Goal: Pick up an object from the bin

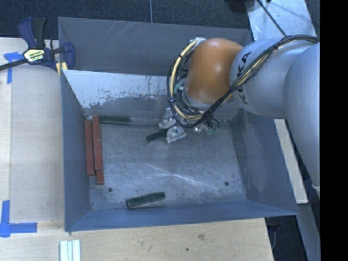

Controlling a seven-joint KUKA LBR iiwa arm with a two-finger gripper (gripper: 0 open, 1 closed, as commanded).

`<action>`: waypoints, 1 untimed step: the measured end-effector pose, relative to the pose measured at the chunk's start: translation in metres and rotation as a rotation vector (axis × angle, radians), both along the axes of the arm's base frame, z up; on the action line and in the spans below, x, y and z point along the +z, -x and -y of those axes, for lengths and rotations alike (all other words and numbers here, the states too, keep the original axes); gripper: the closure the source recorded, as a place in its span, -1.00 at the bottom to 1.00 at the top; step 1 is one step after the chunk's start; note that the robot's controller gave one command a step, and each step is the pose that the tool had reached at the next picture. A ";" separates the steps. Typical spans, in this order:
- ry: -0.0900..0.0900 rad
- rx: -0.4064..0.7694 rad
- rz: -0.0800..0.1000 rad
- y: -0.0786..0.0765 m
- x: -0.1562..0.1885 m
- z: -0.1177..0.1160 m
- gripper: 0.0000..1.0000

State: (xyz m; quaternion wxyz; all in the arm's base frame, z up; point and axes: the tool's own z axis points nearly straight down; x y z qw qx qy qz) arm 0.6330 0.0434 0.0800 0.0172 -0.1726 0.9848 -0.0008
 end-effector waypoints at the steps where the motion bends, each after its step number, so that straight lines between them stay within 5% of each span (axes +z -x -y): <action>1: 0.004 -0.013 -0.031 0.018 0.094 -0.005 1.00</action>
Offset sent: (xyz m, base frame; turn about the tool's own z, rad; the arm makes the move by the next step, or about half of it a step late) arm 0.0000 0.0000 0.0000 0.0000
